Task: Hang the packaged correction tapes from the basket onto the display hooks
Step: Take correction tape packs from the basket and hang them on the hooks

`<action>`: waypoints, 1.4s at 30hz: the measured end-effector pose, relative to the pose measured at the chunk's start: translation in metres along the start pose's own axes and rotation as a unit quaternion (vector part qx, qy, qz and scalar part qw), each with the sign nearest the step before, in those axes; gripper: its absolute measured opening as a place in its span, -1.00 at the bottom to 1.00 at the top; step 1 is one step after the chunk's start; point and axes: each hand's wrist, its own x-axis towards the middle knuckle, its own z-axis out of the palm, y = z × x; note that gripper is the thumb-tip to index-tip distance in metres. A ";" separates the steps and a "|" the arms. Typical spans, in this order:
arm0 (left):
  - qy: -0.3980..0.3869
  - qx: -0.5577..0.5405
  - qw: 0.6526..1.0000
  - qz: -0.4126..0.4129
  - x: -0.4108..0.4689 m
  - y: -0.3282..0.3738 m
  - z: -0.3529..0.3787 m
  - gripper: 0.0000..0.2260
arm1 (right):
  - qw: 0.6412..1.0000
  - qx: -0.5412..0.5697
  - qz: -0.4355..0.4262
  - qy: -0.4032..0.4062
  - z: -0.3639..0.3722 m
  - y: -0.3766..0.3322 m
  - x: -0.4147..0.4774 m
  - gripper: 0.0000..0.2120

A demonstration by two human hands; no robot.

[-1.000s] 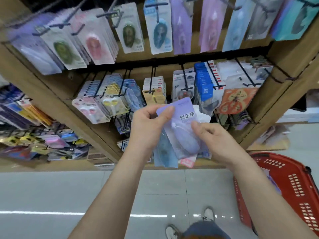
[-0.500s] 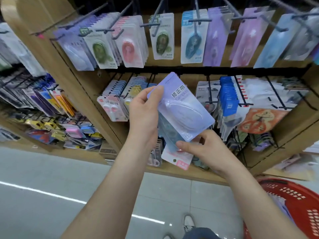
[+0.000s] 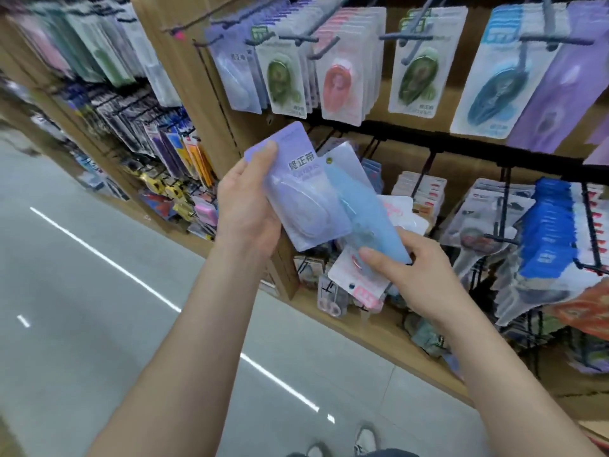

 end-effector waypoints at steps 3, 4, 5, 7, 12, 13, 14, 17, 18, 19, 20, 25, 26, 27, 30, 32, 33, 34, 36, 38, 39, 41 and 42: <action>0.040 0.047 0.997 0.044 0.016 0.014 -0.015 -0.72 | 1.000 -0.008 -0.007 -0.028 0.012 -0.003 0.018 -0.85; 0.051 0.058 0.995 0.055 0.022 0.018 -0.020 -0.77 | 0.999 -0.002 -0.011 -0.041 0.017 -0.004 0.024 -0.81; 0.061 0.065 0.994 0.063 0.028 0.023 -0.024 -0.81 | 0.998 0.003 -0.015 -0.055 0.022 -0.007 0.029 -0.75; 0.077 0.083 0.991 0.075 0.043 0.034 -0.030 -0.83 | 0.996 -0.002 -0.017 -0.084 0.033 -0.014 0.040 -0.67; 0.085 0.119 0.984 0.100 0.089 0.060 -0.046 -0.87 | 0.994 0.015 -0.018 -0.103 0.066 -0.027 0.068 -0.67; 0.083 0.124 0.983 0.105 0.100 0.066 -0.049 -0.89 | 0.995 0.020 -0.017 -0.099 0.072 -0.030 0.074 -0.68; 0.082 0.129 0.982 0.111 0.111 0.073 -0.053 -0.91 | 0.995 0.023 -0.017 -0.095 0.079 -0.033 0.079 -0.69; 0.062 0.138 0.981 0.125 0.146 0.092 -0.061 -0.91 | 0.997 0.018 -0.016 -0.073 0.101 -0.040 0.093 -0.69; 0.050 0.147 0.979 0.131 0.156 0.097 -0.062 -0.89 | 0.998 0.025 -0.015 -0.059 0.109 -0.043 0.098 -0.71; 0.034 0.157 0.978 0.136 0.166 0.102 -0.061 -0.88 | 0.998 0.034 -0.015 -0.042 0.117 -0.045 0.103 -0.74; 0.017 0.167 0.976 0.140 0.176 0.104 -0.061 -0.87 | 0.999 0.042 -0.014 -0.025 0.124 -0.048 0.108 -0.77; -0.068 0.205 0.961 0.173 0.211 0.111 -0.064 -0.86 | 0.995 0.071 -0.008 0.068 0.161 -0.059 0.125 -0.74; -0.079 0.205 0.960 0.176 0.216 0.112 -0.065 -0.86 | 0.993 0.078 -0.005 0.083 0.167 -0.060 0.127 -0.73; -0.090 0.208 0.957 0.180 0.219 0.113 -0.066 -0.87 | 0.992 0.085 -0.003 0.095 0.173 -0.061 0.128 -0.74; -0.120 0.213 0.953 0.182 0.228 0.114 -0.067 -0.91 | 0.989 0.089 0.004 0.122 0.187 -0.060 0.130 -0.74; -0.126 0.229 0.952 0.159 0.233 0.112 -0.067 -0.86 | 0.986 0.092 0.010 0.138 0.193 -0.060 0.129 -0.75; -0.128 0.242 0.951 0.143 0.236 0.110 -0.067 -0.85 | 0.985 0.094 0.011 0.144 0.195 -0.060 0.129 -0.74; -0.133 0.255 0.949 0.130 0.235 0.110 -0.067 -0.87 | 0.984 0.097 0.012 0.149 0.196 -0.060 0.129 -0.73; -0.152 0.271 0.945 0.102 0.230 0.108 -0.074 -0.75 | 0.981 0.105 0.010 0.160 0.196 -0.061 0.131 -0.71; -0.182 0.272 0.942 0.078 0.217 0.101 -0.091 -0.59 | 0.978 0.116 0.005 0.175 0.196 -0.063 0.132 -0.74; -0.192 0.282 0.936 0.084 0.210 0.096 -0.101 -0.52 | 0.976 0.120 0.003 0.184 0.195 -0.063 0.134 -0.75; -0.181 0.315 0.922 0.132 0.201 0.084 -0.115 -0.45 | 0.971 0.129 0.001 0.200 0.195 -0.063 0.135 -0.77; -0.166 0.322 0.918 0.161 0.200 0.080 -0.117 -0.44 | 0.969 0.135 0.000 0.208 0.196 -0.063 0.136 -0.75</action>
